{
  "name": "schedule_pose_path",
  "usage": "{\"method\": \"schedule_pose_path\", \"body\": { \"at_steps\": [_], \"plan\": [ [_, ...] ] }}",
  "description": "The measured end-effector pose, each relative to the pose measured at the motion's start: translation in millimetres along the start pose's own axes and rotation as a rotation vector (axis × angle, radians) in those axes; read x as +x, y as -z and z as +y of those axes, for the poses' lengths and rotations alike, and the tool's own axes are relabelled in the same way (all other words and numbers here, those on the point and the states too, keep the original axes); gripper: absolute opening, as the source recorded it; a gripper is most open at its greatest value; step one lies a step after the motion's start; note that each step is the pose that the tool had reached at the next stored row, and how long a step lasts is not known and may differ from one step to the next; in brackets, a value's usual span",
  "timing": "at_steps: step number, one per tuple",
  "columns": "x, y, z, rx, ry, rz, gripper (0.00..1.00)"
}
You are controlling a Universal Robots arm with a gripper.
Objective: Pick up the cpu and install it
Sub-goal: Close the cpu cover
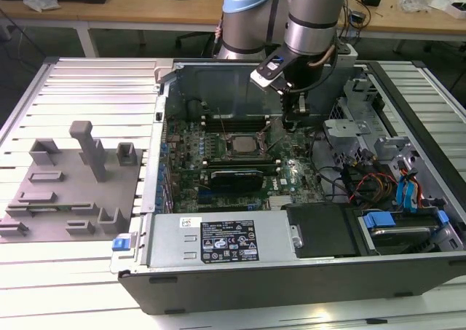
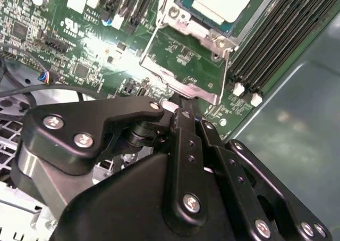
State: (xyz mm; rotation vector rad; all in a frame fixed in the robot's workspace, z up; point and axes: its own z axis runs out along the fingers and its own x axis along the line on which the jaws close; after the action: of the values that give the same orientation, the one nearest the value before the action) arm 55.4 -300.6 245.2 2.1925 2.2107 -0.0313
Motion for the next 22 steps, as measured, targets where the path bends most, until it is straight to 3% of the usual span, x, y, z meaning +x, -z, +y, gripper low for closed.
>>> {"method": "schedule_pose_path", "body": {
  "at_steps": [22],
  "plan": [
    [6.4, 0.5, -45.2, -0.0043, -0.001, -0.0009, 0.11]
  ]
}}
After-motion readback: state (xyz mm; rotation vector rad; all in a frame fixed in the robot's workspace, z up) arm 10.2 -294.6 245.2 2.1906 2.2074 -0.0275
